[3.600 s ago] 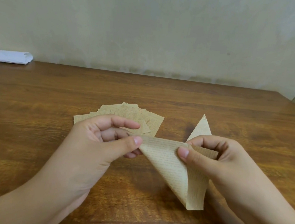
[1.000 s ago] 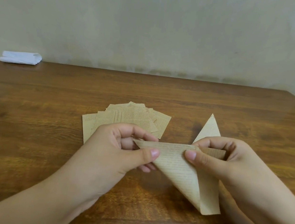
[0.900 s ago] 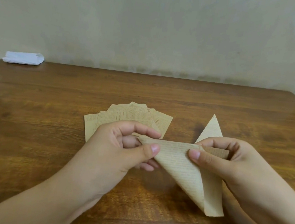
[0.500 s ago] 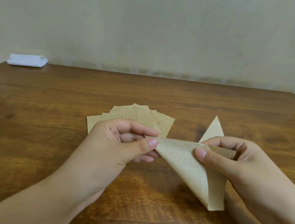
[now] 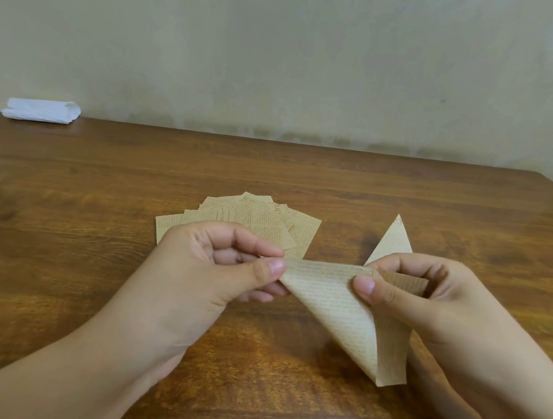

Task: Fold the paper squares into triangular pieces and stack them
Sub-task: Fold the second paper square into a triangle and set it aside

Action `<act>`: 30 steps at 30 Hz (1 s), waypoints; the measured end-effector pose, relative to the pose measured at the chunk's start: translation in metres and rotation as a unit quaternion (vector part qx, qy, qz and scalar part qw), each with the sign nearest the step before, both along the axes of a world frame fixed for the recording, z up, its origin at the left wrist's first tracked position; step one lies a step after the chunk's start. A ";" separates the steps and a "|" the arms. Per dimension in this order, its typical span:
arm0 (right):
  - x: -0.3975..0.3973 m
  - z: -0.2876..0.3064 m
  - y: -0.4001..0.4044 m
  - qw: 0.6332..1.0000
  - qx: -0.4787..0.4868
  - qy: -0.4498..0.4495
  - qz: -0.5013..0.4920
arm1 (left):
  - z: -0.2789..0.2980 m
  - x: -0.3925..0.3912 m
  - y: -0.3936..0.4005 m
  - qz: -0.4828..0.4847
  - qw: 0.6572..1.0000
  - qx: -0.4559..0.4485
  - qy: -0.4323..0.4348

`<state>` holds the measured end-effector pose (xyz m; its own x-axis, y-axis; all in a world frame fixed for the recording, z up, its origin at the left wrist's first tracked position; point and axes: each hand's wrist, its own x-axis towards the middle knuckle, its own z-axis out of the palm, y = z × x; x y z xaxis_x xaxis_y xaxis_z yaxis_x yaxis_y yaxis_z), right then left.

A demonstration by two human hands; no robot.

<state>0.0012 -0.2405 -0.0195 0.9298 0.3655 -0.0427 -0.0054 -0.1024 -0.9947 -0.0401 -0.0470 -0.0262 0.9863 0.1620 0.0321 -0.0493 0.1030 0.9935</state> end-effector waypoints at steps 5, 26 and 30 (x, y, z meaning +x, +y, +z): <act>0.001 0.000 -0.001 1.000 -0.004 0.014 -0.002 | 0.000 -0.001 0.002 -0.011 1.000 0.001 0.017; 0.002 0.000 -0.002 0.999 0.021 0.007 -0.025 | 0.002 -0.001 0.003 -0.008 0.999 -0.007 -0.041; 0.001 0.001 -0.001 1.000 0.011 -0.003 -0.012 | 0.004 -0.001 0.004 -0.022 0.999 -0.002 -0.030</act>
